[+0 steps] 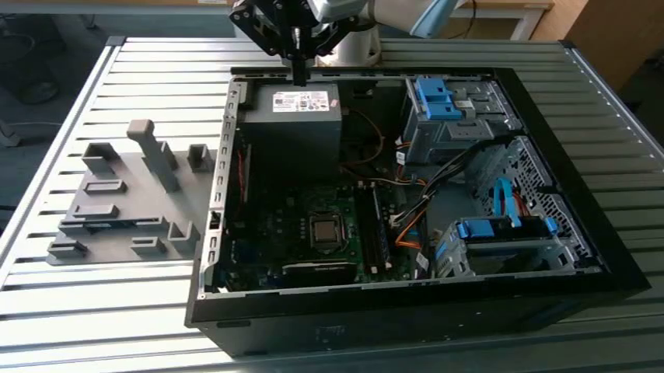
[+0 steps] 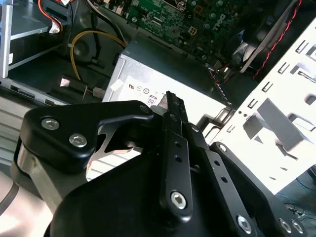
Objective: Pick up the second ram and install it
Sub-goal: 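Reach for the second ram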
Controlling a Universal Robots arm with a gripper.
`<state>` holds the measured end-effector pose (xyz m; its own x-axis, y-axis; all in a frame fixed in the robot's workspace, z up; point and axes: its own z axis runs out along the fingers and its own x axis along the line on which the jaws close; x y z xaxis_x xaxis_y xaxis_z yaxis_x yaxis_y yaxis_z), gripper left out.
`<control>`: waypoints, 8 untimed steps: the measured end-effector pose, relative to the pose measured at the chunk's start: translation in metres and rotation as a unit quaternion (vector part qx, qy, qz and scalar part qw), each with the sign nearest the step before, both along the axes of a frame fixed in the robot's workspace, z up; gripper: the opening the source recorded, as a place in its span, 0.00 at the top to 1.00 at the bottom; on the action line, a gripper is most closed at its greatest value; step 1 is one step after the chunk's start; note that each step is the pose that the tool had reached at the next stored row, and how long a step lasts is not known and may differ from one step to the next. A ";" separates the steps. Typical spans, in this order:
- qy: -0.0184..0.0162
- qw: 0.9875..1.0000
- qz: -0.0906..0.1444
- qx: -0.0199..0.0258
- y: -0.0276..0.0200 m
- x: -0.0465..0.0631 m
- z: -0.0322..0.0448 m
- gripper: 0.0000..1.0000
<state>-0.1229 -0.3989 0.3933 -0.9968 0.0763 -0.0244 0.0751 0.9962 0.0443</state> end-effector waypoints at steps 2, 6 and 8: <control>0.000 1.000 0.000 0.000 0.0000 -0.001 0.0000 0.89; 0.000 1.000 0.000 0.000 0.0000 -0.002 0.0000 0.89; 0.000 1.000 0.000 0.000 0.0000 -0.003 0.0000 0.89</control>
